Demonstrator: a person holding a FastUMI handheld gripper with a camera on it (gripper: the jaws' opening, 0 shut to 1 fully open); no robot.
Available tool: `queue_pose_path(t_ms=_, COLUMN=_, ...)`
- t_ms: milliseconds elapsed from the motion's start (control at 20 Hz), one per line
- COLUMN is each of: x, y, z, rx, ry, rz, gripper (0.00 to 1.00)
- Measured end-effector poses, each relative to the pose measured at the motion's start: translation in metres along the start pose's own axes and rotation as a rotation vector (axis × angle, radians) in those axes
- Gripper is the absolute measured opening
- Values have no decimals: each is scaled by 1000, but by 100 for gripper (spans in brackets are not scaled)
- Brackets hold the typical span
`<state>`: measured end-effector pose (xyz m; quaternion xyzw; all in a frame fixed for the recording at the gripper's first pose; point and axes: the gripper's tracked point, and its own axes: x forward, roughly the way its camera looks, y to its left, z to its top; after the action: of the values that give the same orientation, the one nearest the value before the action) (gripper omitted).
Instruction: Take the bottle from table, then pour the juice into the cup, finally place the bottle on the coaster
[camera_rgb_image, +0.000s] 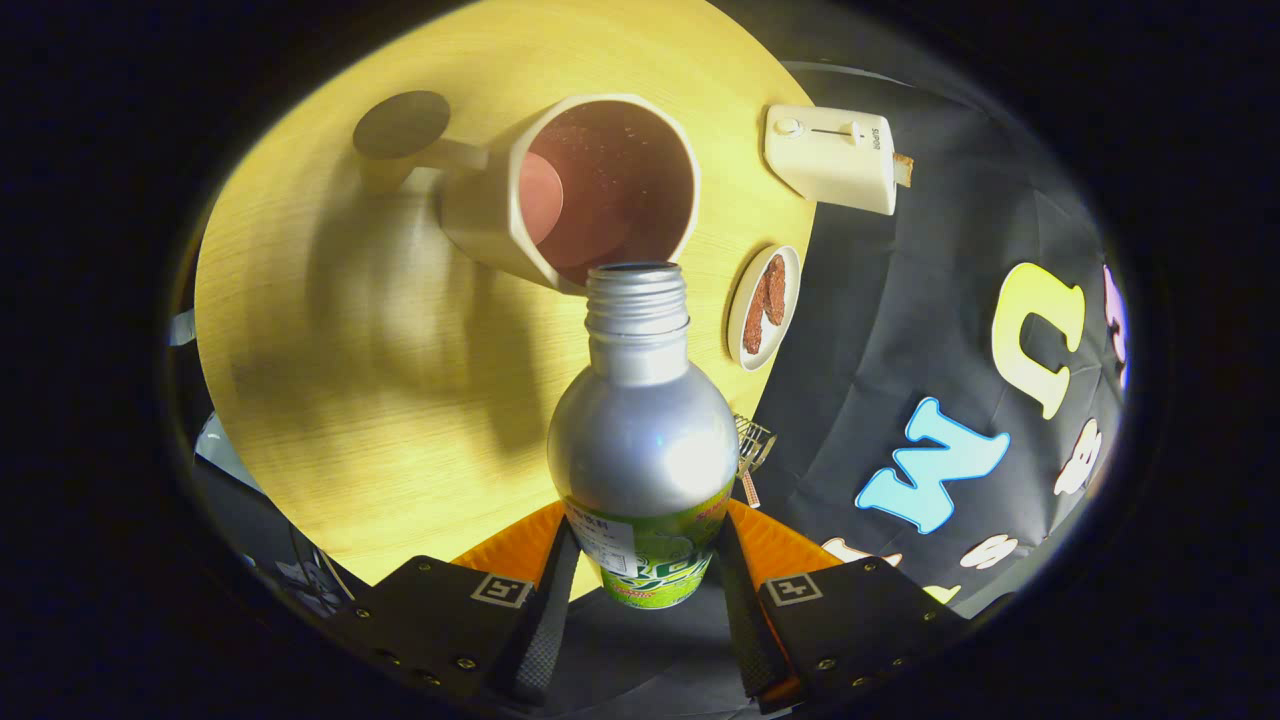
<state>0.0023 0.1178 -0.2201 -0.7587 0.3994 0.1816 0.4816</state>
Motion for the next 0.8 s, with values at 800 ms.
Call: queue_pose_path(t_ms=800, x=-4, y=-16, z=-2, rx=-106, ry=43, rz=-31, gripper=69)
